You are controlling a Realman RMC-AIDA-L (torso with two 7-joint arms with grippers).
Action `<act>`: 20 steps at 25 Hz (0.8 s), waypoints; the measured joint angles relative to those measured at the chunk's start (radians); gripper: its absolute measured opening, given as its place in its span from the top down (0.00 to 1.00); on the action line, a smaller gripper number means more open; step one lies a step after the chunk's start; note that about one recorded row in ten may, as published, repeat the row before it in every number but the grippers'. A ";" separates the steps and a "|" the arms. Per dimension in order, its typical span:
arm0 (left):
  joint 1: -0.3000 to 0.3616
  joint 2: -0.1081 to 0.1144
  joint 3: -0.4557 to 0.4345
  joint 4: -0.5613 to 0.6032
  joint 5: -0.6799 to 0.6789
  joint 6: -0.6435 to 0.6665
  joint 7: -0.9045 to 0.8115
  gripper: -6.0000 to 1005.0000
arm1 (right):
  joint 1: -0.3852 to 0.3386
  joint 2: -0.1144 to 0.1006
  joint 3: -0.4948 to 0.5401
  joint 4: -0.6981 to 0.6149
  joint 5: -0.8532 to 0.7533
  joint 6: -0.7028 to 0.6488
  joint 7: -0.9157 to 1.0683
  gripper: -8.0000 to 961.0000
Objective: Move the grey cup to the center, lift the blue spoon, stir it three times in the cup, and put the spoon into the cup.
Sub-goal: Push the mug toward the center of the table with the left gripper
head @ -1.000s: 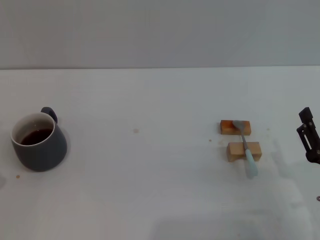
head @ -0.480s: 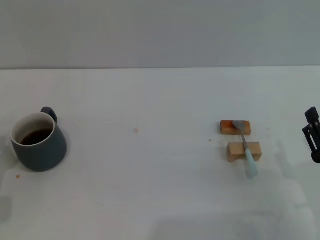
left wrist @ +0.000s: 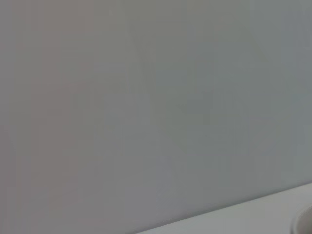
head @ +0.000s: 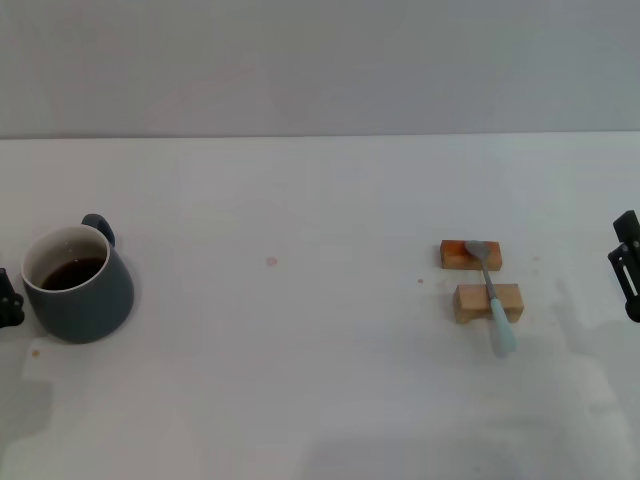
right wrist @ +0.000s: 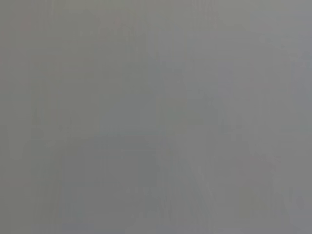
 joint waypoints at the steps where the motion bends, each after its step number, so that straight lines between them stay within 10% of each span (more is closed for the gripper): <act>1: 0.000 0.000 0.005 -0.002 0.000 -0.001 0.000 1.00 | 0.001 0.000 0.000 -0.001 0.000 0.000 0.000 0.29; 20: -0.016 0.001 0.160 -0.058 0.004 -0.015 0.000 1.00 | 0.020 0.001 0.001 -0.010 0.005 0.010 0.000 0.29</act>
